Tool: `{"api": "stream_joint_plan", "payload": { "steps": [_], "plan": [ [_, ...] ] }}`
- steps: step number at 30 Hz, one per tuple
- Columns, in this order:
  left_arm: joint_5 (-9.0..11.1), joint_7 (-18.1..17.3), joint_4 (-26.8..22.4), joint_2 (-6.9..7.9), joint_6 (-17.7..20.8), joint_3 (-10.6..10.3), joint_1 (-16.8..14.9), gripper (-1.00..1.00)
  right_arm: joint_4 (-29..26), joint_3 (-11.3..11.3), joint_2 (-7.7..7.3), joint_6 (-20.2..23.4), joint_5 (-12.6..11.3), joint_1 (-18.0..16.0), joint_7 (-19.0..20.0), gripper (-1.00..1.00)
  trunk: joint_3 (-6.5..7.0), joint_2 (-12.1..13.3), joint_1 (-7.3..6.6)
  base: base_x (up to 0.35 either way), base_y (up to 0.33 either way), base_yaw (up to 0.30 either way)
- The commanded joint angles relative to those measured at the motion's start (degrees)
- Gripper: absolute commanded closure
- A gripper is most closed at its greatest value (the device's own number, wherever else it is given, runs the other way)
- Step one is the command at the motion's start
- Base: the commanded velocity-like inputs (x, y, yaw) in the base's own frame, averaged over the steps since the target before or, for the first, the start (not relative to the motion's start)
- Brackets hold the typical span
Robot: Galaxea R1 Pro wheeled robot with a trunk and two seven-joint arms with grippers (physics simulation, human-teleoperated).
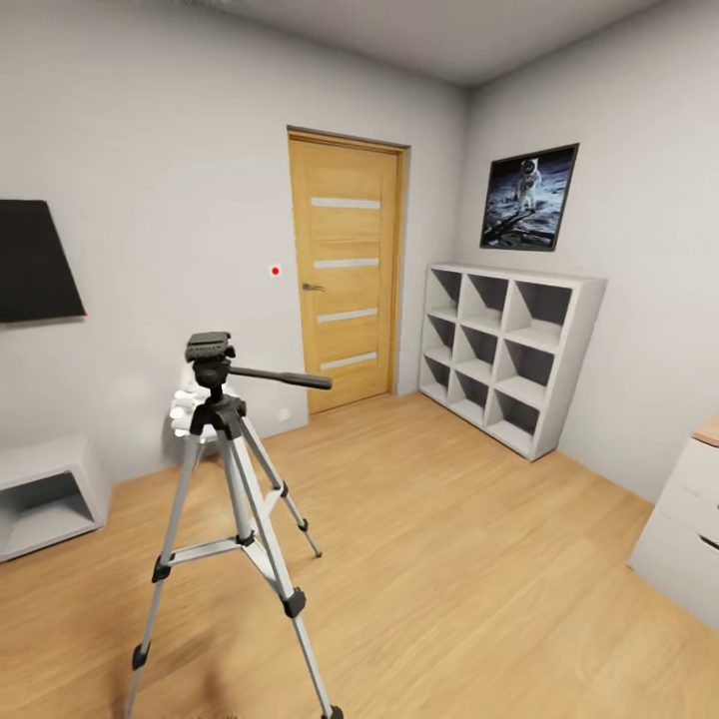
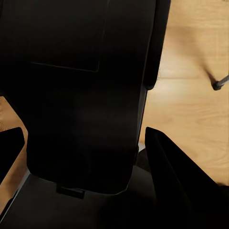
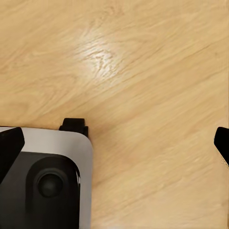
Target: Attach the digital camera to the camera tripod in the bedroom.
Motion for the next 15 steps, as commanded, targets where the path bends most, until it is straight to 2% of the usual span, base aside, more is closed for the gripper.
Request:
{"api": "stream_joint_plan", "payload": {
  "steps": [1, 15],
  "plan": [
    [0.27, 0.15, 0.01, -0.03, -0.13, -0.5, -0.04, 1.0, 0.17, -0.49, -0.04, -0.36, 0.49, -0.07, 0.13, -1.0, -0.07, -0.04, 0.0, 0.0, 0.0, 0.3],
    [0.26, 0.15, 0.01, -0.12, -0.13, -0.52, -0.04, 1.0, 0.17, -0.53, -0.06, -0.48, 0.45, -0.07, 0.13, -1.0, -0.07, -0.04, 0.0, 0.0, 0.0, 0.3]
  ]
}}
